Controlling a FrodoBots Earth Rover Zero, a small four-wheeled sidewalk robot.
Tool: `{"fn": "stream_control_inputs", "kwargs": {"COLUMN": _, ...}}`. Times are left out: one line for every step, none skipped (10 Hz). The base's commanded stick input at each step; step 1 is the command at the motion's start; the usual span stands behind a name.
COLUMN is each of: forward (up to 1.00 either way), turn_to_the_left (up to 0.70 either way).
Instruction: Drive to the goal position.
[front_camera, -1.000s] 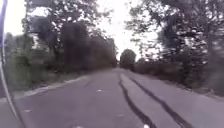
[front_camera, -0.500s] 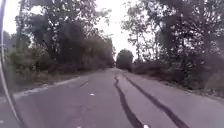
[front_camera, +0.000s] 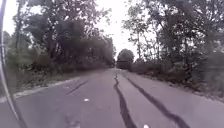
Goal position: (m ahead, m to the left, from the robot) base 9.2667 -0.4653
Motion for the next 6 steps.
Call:
{"fn": "stream_control_inputs", "kwargs": {"forward": 0.7, "turn_to_the_left": 0.0}}
{"fn": "stream_control_inputs", "kwargs": {"forward": 0.7, "turn_to_the_left": 0.0}}
{"fn": "stream_control_inputs", "kwargs": {"forward": 0.7, "turn_to_the_left": 0.0}}
{"fn": "stream_control_inputs", "kwargs": {"forward": 0.7, "turn_to_the_left": 0.0}}
{"fn": "stream_control_inputs", "kwargs": {"forward": 0.7, "turn_to_the_left": 0.0}}
{"fn": "stream_control_inputs", "kwargs": {"forward": 0.7, "turn_to_the_left": 0.0}}
